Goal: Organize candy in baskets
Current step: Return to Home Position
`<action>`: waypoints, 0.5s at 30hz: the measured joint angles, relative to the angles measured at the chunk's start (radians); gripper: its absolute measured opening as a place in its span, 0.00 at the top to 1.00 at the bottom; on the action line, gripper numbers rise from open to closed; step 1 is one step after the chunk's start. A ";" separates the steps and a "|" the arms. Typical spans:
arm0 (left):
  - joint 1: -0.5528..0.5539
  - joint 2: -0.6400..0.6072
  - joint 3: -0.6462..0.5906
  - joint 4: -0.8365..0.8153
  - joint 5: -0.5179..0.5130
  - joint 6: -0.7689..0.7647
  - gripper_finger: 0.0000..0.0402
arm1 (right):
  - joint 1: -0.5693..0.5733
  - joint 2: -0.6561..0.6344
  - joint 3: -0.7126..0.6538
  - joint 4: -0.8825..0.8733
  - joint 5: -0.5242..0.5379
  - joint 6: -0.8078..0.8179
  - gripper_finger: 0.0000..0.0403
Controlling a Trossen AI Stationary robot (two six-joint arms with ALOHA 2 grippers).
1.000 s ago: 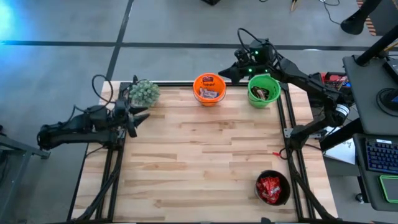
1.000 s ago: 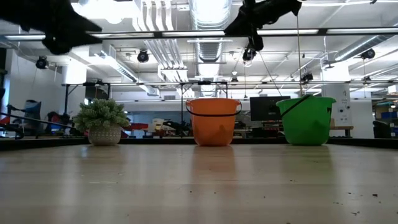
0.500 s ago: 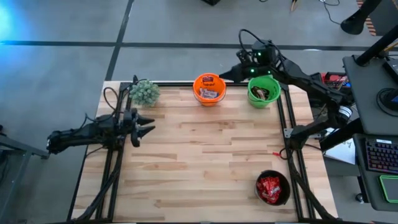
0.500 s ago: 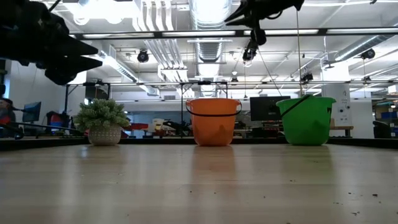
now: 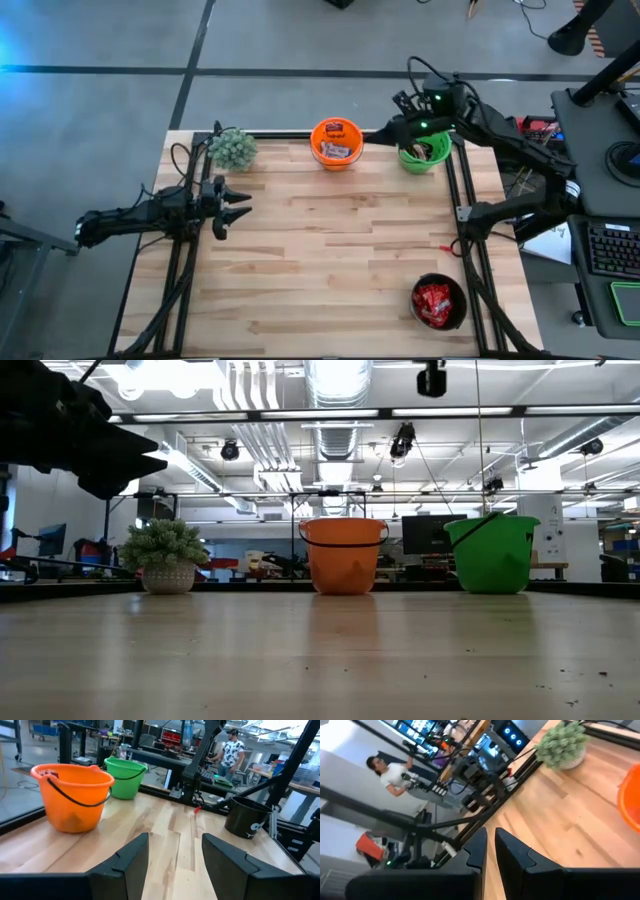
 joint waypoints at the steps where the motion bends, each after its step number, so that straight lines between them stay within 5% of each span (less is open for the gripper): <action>1: 0.000 0.000 -0.006 0.009 0.001 0.005 0.58 | 0.010 -0.014 0.000 -0.010 0.001 0.000 0.93; 15: 0.001 0.022 -0.073 0.140 0.094 0.021 0.58 | 0.157 -0.249 0.000 -0.037 0.083 -0.027 0.93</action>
